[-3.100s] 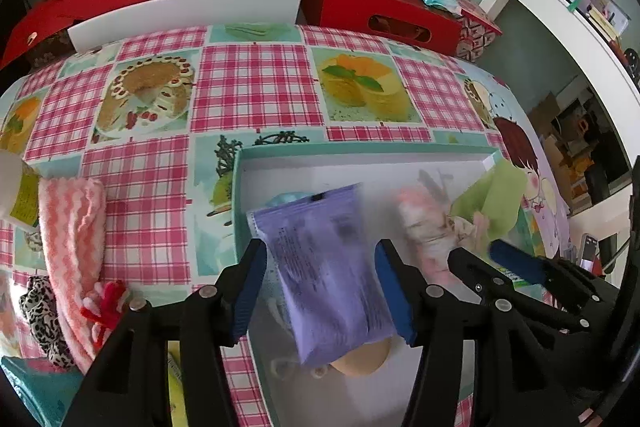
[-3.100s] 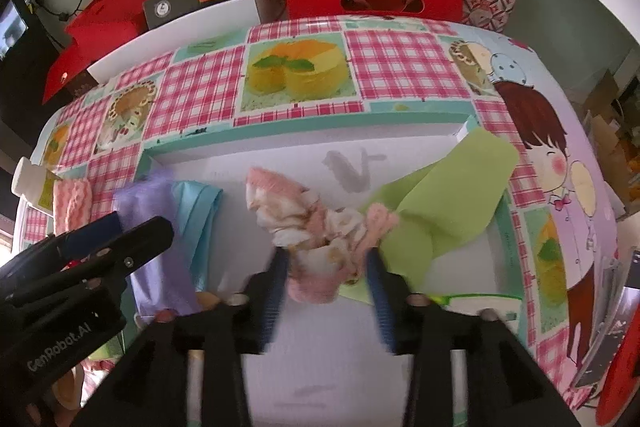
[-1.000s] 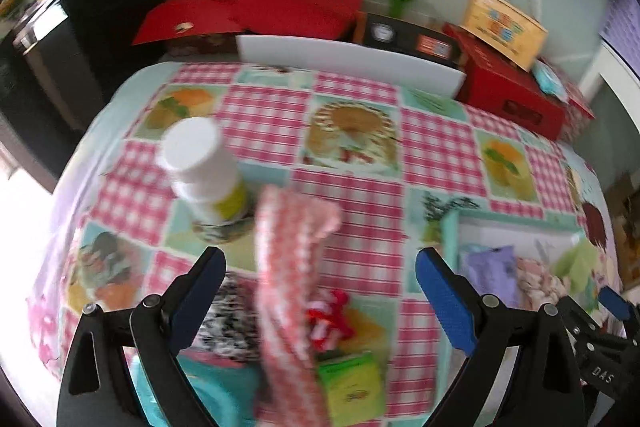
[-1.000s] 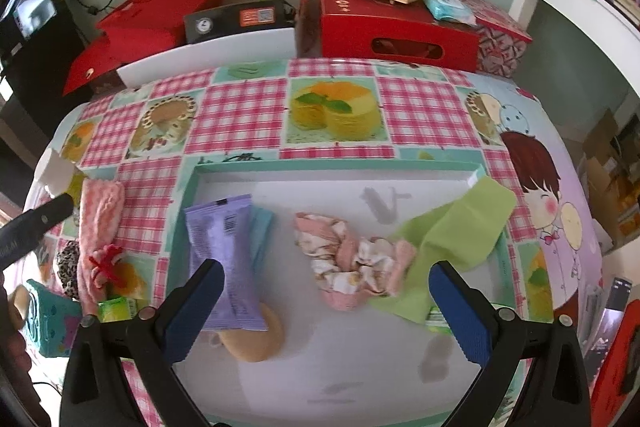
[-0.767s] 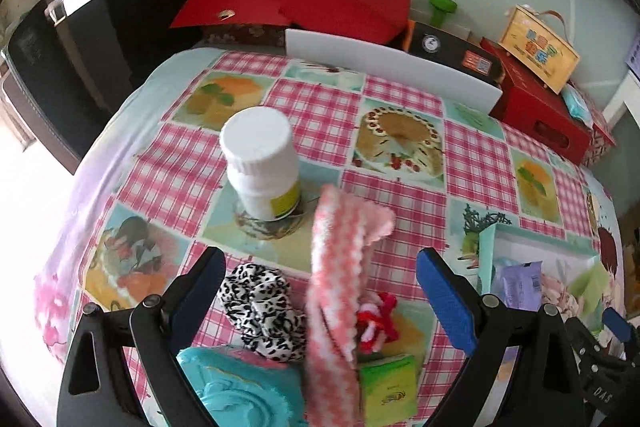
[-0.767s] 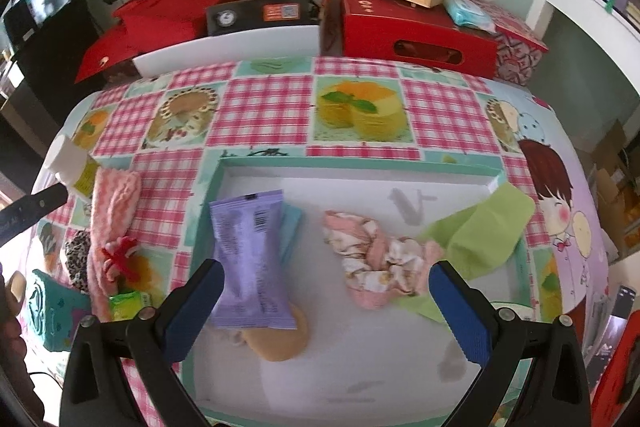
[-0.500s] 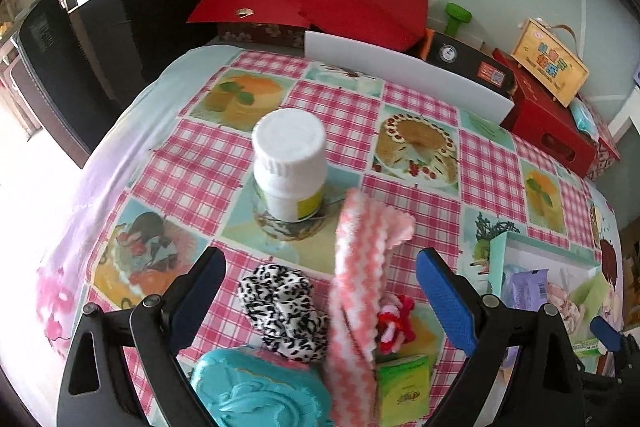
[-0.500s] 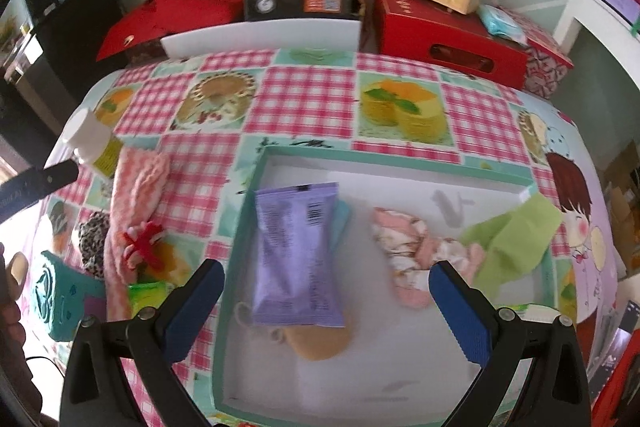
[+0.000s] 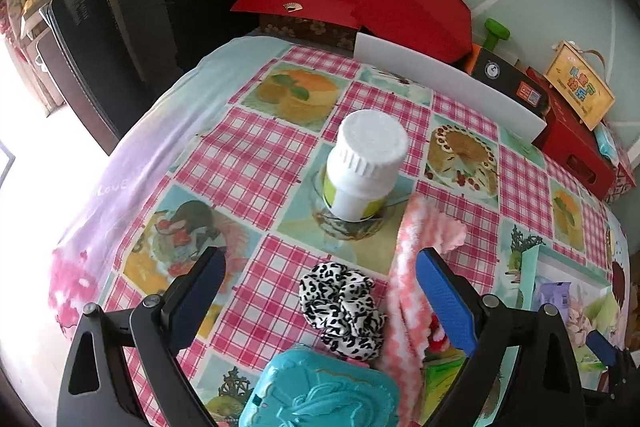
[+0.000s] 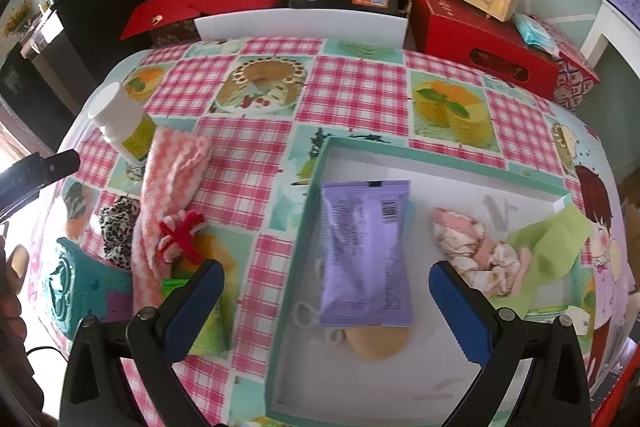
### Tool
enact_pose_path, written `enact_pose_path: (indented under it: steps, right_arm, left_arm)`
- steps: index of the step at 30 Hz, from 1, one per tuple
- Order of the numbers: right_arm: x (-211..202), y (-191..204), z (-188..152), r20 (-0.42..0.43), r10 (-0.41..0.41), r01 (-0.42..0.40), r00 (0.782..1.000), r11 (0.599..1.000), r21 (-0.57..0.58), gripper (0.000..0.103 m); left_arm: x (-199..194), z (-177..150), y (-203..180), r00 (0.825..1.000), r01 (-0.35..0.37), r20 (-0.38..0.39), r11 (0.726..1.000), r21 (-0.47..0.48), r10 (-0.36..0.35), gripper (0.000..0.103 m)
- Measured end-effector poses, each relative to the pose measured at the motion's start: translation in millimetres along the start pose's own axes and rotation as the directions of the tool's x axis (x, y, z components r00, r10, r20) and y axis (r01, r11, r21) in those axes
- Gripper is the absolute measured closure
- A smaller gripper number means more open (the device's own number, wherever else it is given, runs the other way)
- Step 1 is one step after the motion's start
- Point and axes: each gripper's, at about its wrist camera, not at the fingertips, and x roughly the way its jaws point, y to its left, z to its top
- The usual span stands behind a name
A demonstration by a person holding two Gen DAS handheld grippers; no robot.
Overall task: Organize soft objects
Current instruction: 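Move the right tool to the pink striped towel while the left tool approaches the leopard scrunchie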
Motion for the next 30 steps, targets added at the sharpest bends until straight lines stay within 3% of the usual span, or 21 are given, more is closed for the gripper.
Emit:
enact_pose_path:
  steps: [13,17,21,30]
  right_arm:
    - [16,39,0,-0.020,0.075,-0.076,0.997,0.994,-0.080,0.000]
    - [25,54,2,-0.029,0.114,-0.117,0.993,0.987,-0.107,0.000]
    - [34,63,2,-0.044,0.139,-0.144,0.989,0.982,-0.123,0.000]
    - [48,66,8,-0.053,0.169,-0.174,0.984,0.979,-0.109,0.000]
  left_arm:
    - [4,-3,37,0.999,0.003,-0.031,0.997,-0.077,-0.006,0.007]
    - [13,-5,44,0.996,0.042,-0.073,0.992,-0.115,-0.051,0.007]
    - [25,-7,39,0.987,0.105,-0.114,0.989,-0.107,-0.117,0.007]
    - [33,-9,33,0.980,0.121,-0.152,0.990,-0.073,-0.131,0.007]
